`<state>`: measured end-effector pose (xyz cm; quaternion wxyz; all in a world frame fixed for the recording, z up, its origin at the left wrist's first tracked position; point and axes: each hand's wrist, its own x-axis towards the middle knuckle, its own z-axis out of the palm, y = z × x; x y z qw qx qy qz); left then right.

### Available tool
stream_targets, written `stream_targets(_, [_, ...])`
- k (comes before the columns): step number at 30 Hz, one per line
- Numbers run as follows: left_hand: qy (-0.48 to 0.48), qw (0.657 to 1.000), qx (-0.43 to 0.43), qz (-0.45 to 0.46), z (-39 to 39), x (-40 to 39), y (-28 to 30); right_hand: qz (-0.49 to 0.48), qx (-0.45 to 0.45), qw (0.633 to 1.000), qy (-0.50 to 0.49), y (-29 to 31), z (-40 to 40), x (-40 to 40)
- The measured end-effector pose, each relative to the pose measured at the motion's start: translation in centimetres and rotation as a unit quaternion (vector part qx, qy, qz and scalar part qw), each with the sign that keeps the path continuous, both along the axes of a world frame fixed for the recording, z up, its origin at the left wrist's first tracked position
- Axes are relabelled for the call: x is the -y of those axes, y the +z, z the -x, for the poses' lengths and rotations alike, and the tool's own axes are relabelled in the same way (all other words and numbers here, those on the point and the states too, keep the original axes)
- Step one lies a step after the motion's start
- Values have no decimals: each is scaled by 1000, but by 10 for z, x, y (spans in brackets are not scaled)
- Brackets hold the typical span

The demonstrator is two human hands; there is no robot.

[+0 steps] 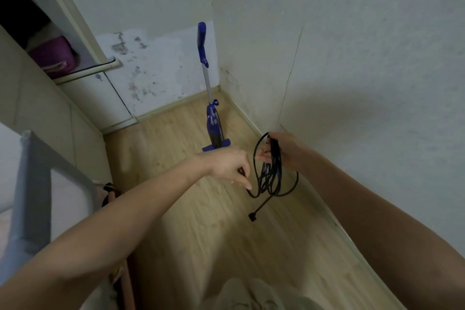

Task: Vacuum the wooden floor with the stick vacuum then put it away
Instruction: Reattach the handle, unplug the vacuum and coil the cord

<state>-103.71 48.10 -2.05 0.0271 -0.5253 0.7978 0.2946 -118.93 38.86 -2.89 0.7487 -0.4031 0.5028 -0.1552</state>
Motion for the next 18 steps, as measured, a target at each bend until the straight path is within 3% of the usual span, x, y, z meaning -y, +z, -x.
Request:
stream_targets(4, [63,996,-69,7,-29,13,3,16,-59,994,93,-8,-27,-2])
stream_targets(9, [113,984,-139,-5,-51,45,2,119,-107,975,156,-27,-62,21])
stream_targets(18, [273,934,-223,58,-117,131,-19,56,-8,974,220,-28,-99,136])
